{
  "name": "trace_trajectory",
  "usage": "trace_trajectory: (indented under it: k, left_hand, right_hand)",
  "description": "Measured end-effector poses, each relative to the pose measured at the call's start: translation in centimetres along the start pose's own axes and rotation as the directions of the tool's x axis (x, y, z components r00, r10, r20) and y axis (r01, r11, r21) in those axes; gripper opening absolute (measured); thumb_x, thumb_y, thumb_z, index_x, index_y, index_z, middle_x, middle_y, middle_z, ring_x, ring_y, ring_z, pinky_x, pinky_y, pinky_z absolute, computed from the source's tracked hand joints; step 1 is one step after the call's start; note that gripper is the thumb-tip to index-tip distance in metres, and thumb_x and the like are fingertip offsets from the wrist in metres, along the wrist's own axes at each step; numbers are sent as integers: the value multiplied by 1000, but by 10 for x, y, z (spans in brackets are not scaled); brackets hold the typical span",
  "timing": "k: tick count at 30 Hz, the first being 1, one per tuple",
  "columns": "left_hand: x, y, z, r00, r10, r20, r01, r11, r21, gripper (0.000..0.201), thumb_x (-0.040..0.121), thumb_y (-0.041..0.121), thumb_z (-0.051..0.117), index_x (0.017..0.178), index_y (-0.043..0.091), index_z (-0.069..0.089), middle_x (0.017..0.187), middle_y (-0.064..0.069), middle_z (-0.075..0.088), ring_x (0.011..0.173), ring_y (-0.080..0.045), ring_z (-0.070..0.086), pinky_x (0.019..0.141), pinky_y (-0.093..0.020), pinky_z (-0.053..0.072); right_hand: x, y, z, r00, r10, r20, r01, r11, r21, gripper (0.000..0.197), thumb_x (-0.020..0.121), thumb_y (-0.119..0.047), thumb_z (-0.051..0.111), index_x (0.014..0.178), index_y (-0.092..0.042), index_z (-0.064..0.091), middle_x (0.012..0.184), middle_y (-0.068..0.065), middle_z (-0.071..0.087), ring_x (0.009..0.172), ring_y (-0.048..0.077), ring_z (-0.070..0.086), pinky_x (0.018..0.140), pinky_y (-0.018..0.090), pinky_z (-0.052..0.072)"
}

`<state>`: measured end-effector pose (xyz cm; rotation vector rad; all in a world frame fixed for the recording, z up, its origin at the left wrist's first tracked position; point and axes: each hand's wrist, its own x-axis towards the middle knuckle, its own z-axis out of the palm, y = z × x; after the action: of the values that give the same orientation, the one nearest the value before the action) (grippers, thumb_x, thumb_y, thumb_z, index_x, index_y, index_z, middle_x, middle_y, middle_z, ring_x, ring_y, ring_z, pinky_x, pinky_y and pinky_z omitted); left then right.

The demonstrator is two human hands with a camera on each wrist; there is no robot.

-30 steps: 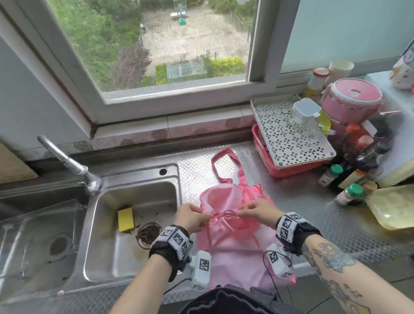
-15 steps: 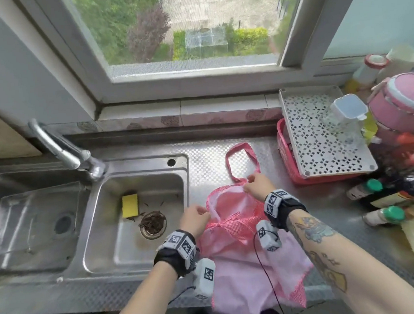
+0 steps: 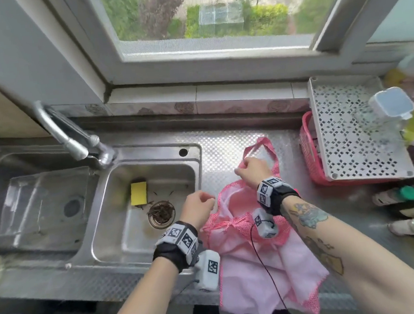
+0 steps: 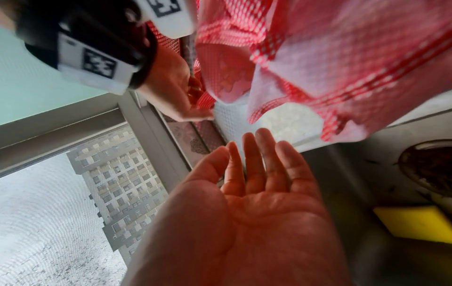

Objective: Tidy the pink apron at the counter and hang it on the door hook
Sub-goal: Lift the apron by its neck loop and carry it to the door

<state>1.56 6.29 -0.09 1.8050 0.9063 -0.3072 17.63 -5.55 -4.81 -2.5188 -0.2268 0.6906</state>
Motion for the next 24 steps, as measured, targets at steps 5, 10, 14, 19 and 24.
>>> trace_trajectory:
  k: [5, 10, 14, 19, 24]
  left_hand:
    - [7, 39, -25, 991, 134, 0, -134, 991, -3, 12, 82, 14, 59, 80, 25, 62, 88, -2, 70, 91, -24, 69, 84, -40, 53]
    - [11, 78, -33, 918, 390, 76, -392, 920, 15, 39, 68, 28, 71, 103, 18, 58, 95, 0, 67, 88, -19, 67, 75, -34, 55]
    - [-18, 103, -20, 767, 592, 246, -626, 775, 88, 15, 82, 19, 66, 95, 14, 60, 84, 4, 64, 73, -3, 57, 60, -5, 41]
    - [-35, 108, 7, 803, 537, 261, -580, 803, 134, 24, 87, 20, 57, 74, 1, 66, 69, -5, 60, 58, -16, 48, 57, -28, 36]
    - [-62, 120, 18, 835, 474, 279, -454, 880, -139, 21, 95, 21, 51, 88, 10, 67, 97, -12, 72, 95, -29, 66, 78, -35, 48]
  right_hand:
    - [-61, -63, -64, 949, -199, 246, 2, 782, 623, 1, 93, -7, 55, 93, -7, 54, 64, 6, 57, 54, 19, 54, 62, 40, 52]
    - [-138, -103, -127, 860, -415, 297, 166, 778, 606, 16, 94, -3, 55, 105, -13, 61, 44, -7, 42, 36, 7, 33, 33, 19, 30]
    - [-201, -111, -170, 844, -453, 286, 169, 732, 660, 20, 94, -1, 55, 108, -12, 65, 45, -2, 31, 34, 5, 25, 33, 14, 21]
    - [-263, -84, -228, 862, -487, 140, 156, 518, 841, 22, 83, -6, 67, 105, -11, 70, 49, -1, 32, 34, 3, 26, 37, 15, 13]
    - [-321, -22, -294, 859, -477, -186, 350, 282, 893, 25, 84, -15, 61, 107, -8, 67, 38, -8, 32, 32, 8, 15, 38, 14, 9]
